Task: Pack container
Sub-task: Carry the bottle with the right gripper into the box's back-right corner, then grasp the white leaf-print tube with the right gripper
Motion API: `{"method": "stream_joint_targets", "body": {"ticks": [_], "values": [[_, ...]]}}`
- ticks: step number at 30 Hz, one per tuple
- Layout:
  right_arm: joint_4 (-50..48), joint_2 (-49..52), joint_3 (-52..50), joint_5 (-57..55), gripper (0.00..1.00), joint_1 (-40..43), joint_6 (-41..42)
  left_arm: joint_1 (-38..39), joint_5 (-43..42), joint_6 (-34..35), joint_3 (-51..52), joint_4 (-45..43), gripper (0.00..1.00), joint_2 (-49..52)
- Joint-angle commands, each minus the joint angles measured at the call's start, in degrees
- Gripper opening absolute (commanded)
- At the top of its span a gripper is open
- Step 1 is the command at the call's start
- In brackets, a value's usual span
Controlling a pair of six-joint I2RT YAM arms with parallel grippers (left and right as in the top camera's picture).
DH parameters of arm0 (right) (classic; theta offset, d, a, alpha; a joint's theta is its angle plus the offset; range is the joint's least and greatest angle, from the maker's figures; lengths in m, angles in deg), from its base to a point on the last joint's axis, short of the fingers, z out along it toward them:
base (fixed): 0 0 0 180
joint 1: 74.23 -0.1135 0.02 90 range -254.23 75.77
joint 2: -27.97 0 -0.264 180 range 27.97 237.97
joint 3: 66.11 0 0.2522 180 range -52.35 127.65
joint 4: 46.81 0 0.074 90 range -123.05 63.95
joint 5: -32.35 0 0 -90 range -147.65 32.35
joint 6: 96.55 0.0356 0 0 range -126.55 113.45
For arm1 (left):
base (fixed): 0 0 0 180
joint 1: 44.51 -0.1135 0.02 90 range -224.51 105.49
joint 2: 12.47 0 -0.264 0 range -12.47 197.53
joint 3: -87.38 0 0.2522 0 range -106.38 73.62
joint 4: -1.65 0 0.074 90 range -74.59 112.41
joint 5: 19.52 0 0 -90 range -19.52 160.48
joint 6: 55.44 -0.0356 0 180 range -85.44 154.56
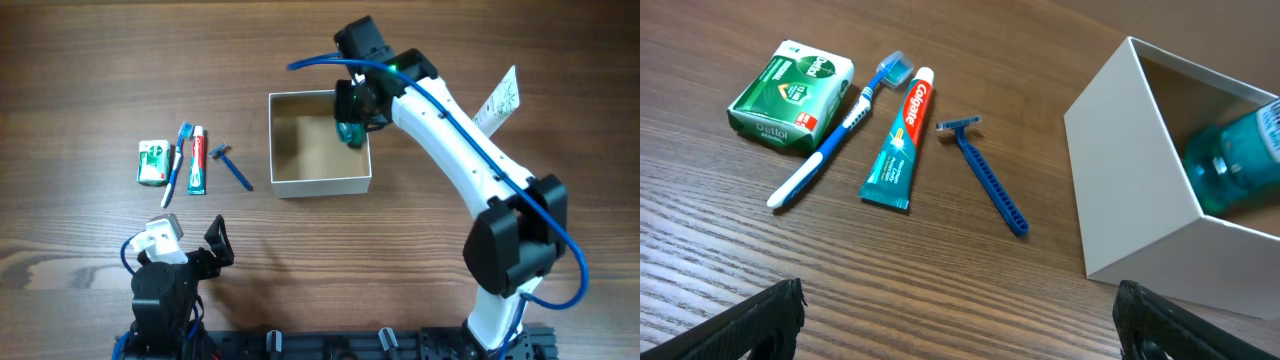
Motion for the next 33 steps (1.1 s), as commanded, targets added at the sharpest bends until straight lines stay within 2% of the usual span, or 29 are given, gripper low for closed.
{"method": "stream_joint_targets", "body": {"ticks": [1, 3, 7, 8, 9, 12, 15, 23, 28, 33], "values": [[-0.6, 1.5, 1.0, -1.9, 0.04, -0.2, -1.5, -0.4, -1.1, -0.9, 0.8, 0.2, 1.00, -0.6], [-0.5, 1.5, 1.0, -3.0, 0.05, -0.2, -2.0, -0.4, -1.1, -0.9, 0.8, 0.2, 1.00, -0.6], [-0.4, 1.5, 1.0, -3.6, 0.24, -0.2, -3.1, -0.4, -1.1, -0.9, 0.8, 0.2, 1.00, -0.6], [-0.5, 1.5, 1.0, -3.6, 0.33, -0.2, -4.0, -0.4, -1.1, -0.9, 0.8, 0.2, 0.99, -0.6], [-0.5, 1.5, 1.0, -3.6, 0.49, -0.2, -4.6, -0.4, -1.1, -0.9, 0.8, 0.2, 1.00, -0.6], [-0.4, 1.5, 1.0, -3.6, 0.70, -0.3, -6.4, -0.4, -1.1, -0.9, 0.8, 0.2, 1.00, -0.6], [0.9, 0.9, 1.0, -3.6, 0.79, -0.4, -6.6, -0.4, -1.1, -0.9, 0.8, 0.2, 1.00, -0.6], [4.3, -5.3, 1.0, -3.6, 0.80, -0.4, -6.4, -0.4, -1.1, -0.9, 0.8, 0.2, 1.00, -0.6], [6.4, -15.9, 1.0, -3.7, 0.79, -0.4, -7.1, -0.4, -1.1, -0.9, 0.8, 0.2, 1.00, -0.6], [7.4, -26.8, 1.0, -8.4, 0.80, 1.5, -7.1, -0.4, -1.1, -0.9, 0.8, 0.2, 1.00, -0.6]]}}
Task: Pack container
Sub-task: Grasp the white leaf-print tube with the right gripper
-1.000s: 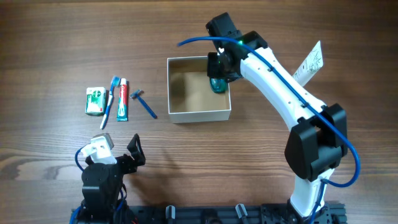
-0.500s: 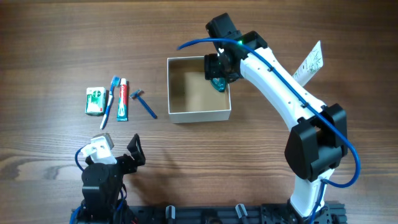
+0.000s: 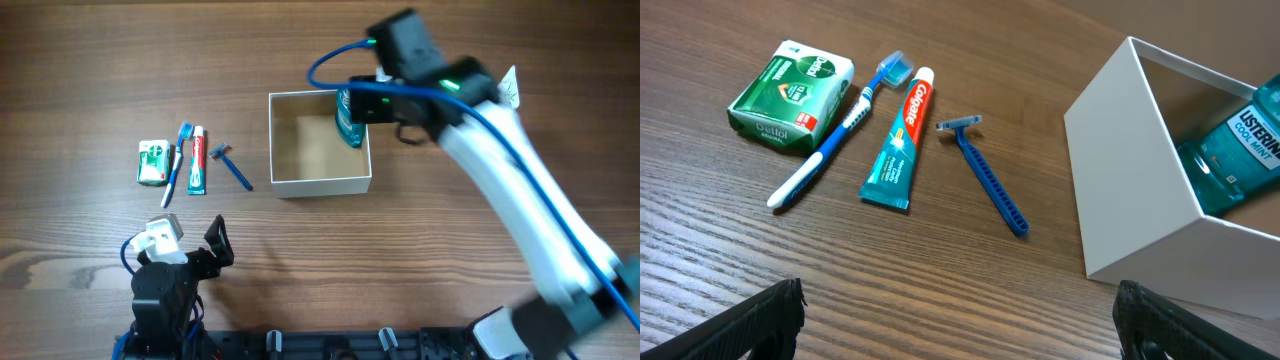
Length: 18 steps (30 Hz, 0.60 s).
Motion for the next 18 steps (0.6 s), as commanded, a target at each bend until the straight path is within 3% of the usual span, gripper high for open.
{"method": "stream_joint_targets", "body": {"ticks": [1, 5, 11, 18], "values": [[0.4, -9.0, 1.0, -6.0, 0.81, 3.1, -0.6, -0.4, -1.1, -0.9, 0.8, 0.2, 1.00, -0.6], [0.7, -11.0, 1.0, -5.9, 0.83, 12.6, -2.3, -0.4, -1.1, -0.9, 0.8, 0.2, 1.00, -0.6], [1.1, -6.0, 1.0, -1.7, 0.83, 25.9, -5.8, -0.4, -1.1, -0.9, 0.8, 0.2, 1.00, -0.6], [1.2, 3.7, 1.0, 1.0, 0.78, 31.6, -9.5, -0.4, -1.1, -0.9, 0.8, 0.2, 1.00, -0.6]]}}
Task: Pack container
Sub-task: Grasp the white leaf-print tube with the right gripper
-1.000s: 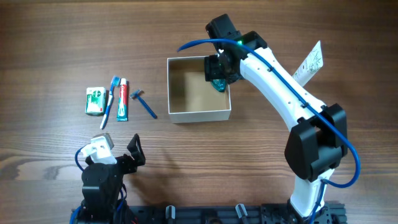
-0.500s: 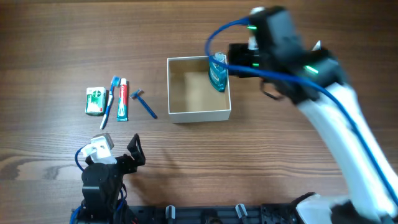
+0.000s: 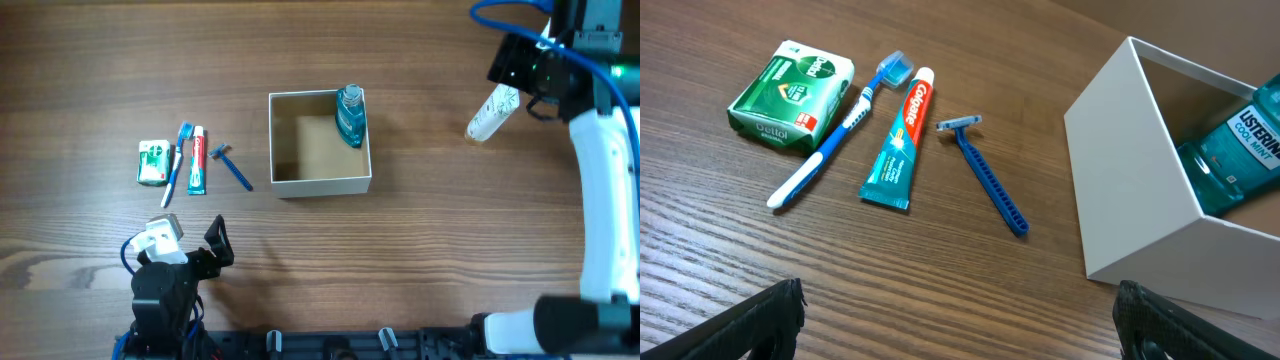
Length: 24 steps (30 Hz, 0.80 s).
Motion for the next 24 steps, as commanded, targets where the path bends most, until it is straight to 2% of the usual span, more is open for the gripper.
{"method": "stream_joint_targets", "body": {"ticks": [1, 2, 4, 8, 9, 10, 11, 13, 16, 18, 24], "values": [[0.2, 6.1, -0.1, 2.4, 0.78, 1.5, -2.9, -0.4, -1.1, -0.9, 0.8, 0.2, 1.00, -0.6], [0.3, 7.2, -0.1, 2.4, 0.78, 1.6, -2.9, -0.4, -1.1, -0.9, 0.8, 0.2, 1.00, -0.6], [0.7, 10.3, -0.1, 2.4, 0.70, 1.8, -2.9, -0.4, -1.1, -0.9, 0.8, 0.2, 1.00, -0.6], [1.8, 13.7, -0.1, 2.7, 0.62, 1.8, -2.9, -0.4, -1.1, -0.9, 0.8, 0.2, 1.00, -0.6], [1.9, 14.0, -0.1, 2.7, 0.57, 1.8, -2.9, -0.4, -1.1, -0.9, 0.8, 0.2, 1.00, -0.6], [1.9, 14.5, -0.1, 2.7, 0.46, 1.8, -2.8, -0.4, -1.1, -0.9, 0.8, 0.2, 1.00, -0.6], [1.9, 14.6, -0.1, 2.6, 0.39, 1.8, -2.7, -0.4, -1.1, -0.9, 0.8, 0.2, 1.00, -0.6], [1.8, 14.8, -0.1, 2.6, 0.32, 1.8, -2.7, -0.4, -1.1, -0.9, 0.8, 0.2, 1.00, -0.6], [1.8, 14.8, -0.1, 2.6, 0.12, 1.8, -2.2, -0.4, -1.1, -0.9, 0.8, 0.2, 1.00, -0.6], [1.9, 14.8, -0.1, 2.5, 0.04, 1.8, -1.7, -0.4, -1.1, -0.9, 0.8, 0.2, 1.00, -0.6], [2.8, 14.8, -0.1, 2.4, 0.04, 1.8, -1.2, -0.4, -1.1, -0.9, 0.8, 0.2, 1.00, -0.6]]}}
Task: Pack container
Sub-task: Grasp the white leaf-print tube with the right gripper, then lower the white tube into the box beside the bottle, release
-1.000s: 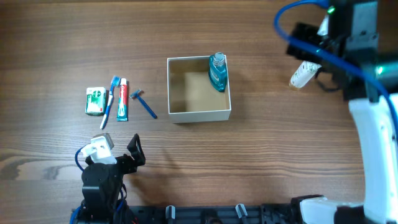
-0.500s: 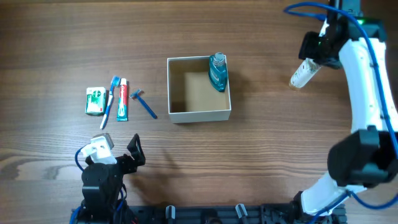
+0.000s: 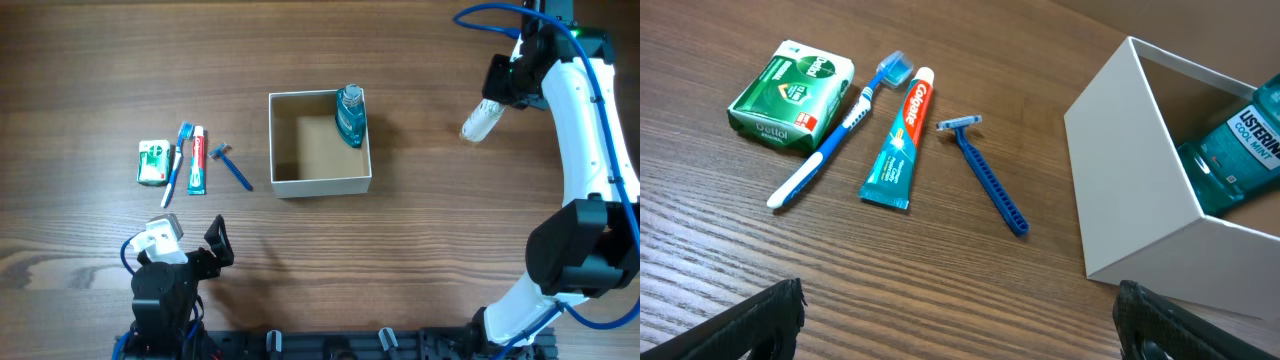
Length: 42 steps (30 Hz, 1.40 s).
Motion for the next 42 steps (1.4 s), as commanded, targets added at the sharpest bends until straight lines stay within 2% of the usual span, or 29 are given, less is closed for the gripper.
{"method": "stream_joint_targets", "body": {"ticks": [1, 17, 22, 27, 34, 42], "values": [[0.7, 0.6, 0.0, 0.3, 0.04, 0.0, 0.9, -0.4, -1.1, -0.9, 0.8, 0.2, 1.00, -0.6], [4.0, -17.5, 1.7, 1.1, 0.04, -4.2, 2.3, -0.4, -1.1, -0.9, 0.8, 0.2, 1.00, -0.6], [5.7, -22.9, 2.9, 1.2, 0.04, -9.9, 2.3, -0.4, -1.1, -0.9, 0.8, 0.2, 1.00, -0.6], [8.6, -27.8, 4.7, 1.2, 0.04, -19.7, 4.5, -0.4, -1.1, -0.9, 0.8, 0.2, 1.00, -0.6], [10.1, -27.7, 4.7, 0.7, 0.04, -32.1, 8.4, -0.4, -1.1, -0.9, 0.8, 0.2, 1.00, -0.6], [9.3, -21.7, 4.7, 0.7, 0.04, -38.1, 9.3, -0.4, -1.1, -0.9, 0.8, 0.2, 1.00, -0.6]]}}
